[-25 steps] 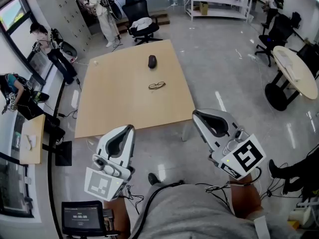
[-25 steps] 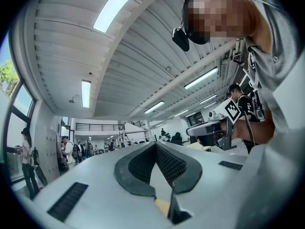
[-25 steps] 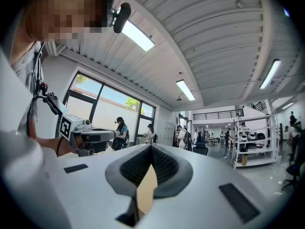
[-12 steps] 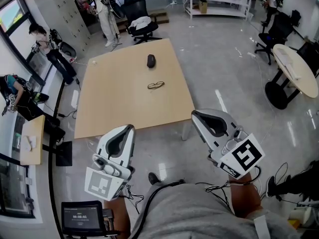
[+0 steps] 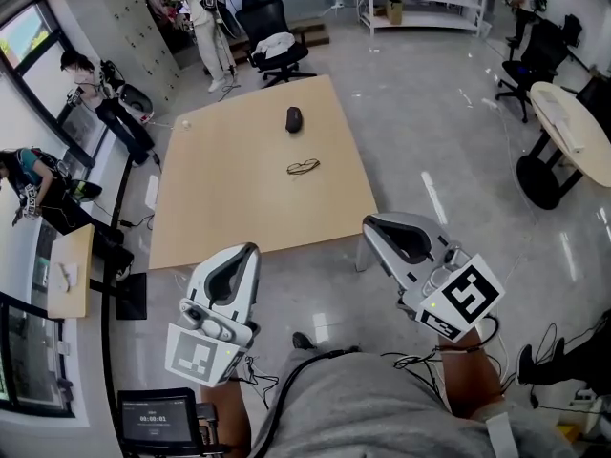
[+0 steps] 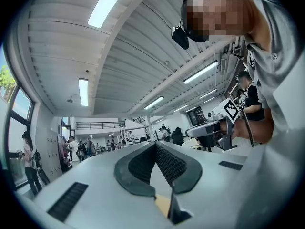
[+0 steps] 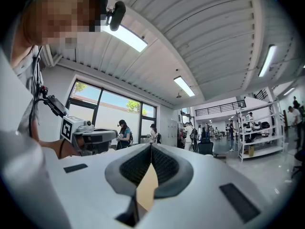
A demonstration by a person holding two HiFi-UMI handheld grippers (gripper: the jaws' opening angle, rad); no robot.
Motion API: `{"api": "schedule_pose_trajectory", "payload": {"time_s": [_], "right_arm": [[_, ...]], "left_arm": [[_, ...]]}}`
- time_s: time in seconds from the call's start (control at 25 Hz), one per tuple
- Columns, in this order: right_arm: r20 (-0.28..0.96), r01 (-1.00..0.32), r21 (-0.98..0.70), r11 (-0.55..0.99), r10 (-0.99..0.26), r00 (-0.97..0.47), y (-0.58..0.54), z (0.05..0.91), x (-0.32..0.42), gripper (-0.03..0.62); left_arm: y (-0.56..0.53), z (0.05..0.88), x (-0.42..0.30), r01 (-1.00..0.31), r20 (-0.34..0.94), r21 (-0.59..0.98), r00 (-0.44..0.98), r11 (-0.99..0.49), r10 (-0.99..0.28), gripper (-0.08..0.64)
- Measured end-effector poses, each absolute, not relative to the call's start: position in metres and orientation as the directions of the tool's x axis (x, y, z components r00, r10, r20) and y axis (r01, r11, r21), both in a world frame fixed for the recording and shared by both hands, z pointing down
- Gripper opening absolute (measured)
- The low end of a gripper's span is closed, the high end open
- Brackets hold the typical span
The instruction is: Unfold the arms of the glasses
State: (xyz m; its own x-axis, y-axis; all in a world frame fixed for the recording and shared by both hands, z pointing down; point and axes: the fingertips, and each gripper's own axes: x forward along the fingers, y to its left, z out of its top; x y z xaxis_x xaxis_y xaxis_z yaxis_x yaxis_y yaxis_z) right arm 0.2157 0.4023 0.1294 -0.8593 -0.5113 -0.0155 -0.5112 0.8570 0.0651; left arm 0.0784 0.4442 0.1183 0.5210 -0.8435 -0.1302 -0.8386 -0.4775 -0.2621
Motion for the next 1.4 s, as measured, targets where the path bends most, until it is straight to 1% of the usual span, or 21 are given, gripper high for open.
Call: {"api": "schedule_pose_trajectory", "payload": {"time_s": [0.28, 0.6, 0.8, 0.96, 1.12, 1.24, 1.4], "right_arm": [[0.002, -0.508, 0.031, 0.861, -0.509, -0.861, 0.371, 0.147, 0.201, 0.008], [0.049, -0.514, 0.019, 0.857, -0.515, -0.856, 0.315, 0.168, 0.159, 0.008], [0.073, -0.530, 0.020, 0.847, -0.530, -0.845, 0.249, 0.180, 0.101, 0.008], [0.139, -0.554, 0.010, 0.832, -0.550, -0.823, 0.212, 0.189, 0.059, 0.008], [0.159, -0.585, 0.041, 0.810, -0.583, -0.797, 0.175, 0.169, 0.032, 0.008], [0.145, -0.583, 0.087, 0.808, -0.589, -0.795, 0.149, 0.165, 0.024, 0.008], [0.136, -0.580, 0.116, 0.806, -0.591, -0.795, 0.111, 0.167, 0.009, 0.008]], "left_arm": [[0.414, 0.130, 0.063, -0.840, -0.099, -0.255, 0.516, -0.479, -0.851, 0.005], [0.353, 0.152, 0.024, -0.842, -0.083, -0.199, 0.523, -0.501, -0.848, 0.005], [0.278, 0.169, -0.035, -0.836, -0.100, -0.163, 0.542, -0.524, -0.834, 0.005], [0.233, 0.177, -0.079, -0.821, -0.095, -0.112, 0.570, -0.560, -0.816, 0.005], [0.192, 0.165, -0.113, -0.807, -0.113, -0.108, 0.591, -0.581, -0.799, 0.005], [0.163, 0.164, -0.111, -0.788, -0.145, -0.128, 0.615, -0.602, -0.775, 0.005], [0.126, 0.175, -0.123, -0.790, -0.140, -0.132, 0.613, -0.599, -0.777, 0.005]]}}
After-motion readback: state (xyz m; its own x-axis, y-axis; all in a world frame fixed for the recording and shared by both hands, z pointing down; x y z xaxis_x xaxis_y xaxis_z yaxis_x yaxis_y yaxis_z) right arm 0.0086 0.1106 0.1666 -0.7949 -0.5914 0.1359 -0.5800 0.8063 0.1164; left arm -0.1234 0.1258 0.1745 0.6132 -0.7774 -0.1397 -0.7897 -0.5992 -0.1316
